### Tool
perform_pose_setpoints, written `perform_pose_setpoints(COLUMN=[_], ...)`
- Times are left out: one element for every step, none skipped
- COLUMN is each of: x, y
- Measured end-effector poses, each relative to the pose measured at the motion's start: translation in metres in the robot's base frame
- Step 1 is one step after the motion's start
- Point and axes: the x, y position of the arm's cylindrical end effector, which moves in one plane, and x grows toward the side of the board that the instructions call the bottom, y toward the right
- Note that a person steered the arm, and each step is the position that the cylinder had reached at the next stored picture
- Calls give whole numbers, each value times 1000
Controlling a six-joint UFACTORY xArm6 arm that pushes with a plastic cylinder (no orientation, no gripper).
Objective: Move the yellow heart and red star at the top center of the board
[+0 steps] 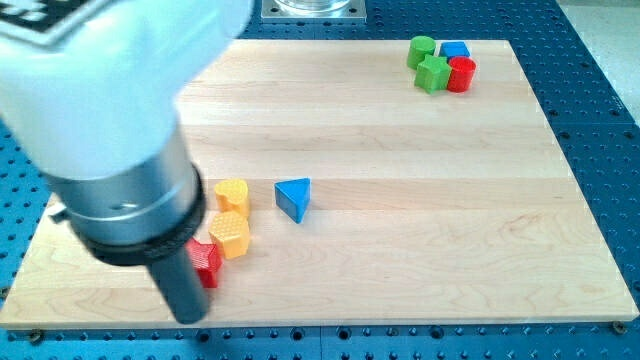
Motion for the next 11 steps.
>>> perform_pose_setpoints(x=[-29,-67,-86,-122,-150,-187,-160,-195,-239,-289,-249], y=[2,29,60,53,47,47,4,-5,40,62,13])
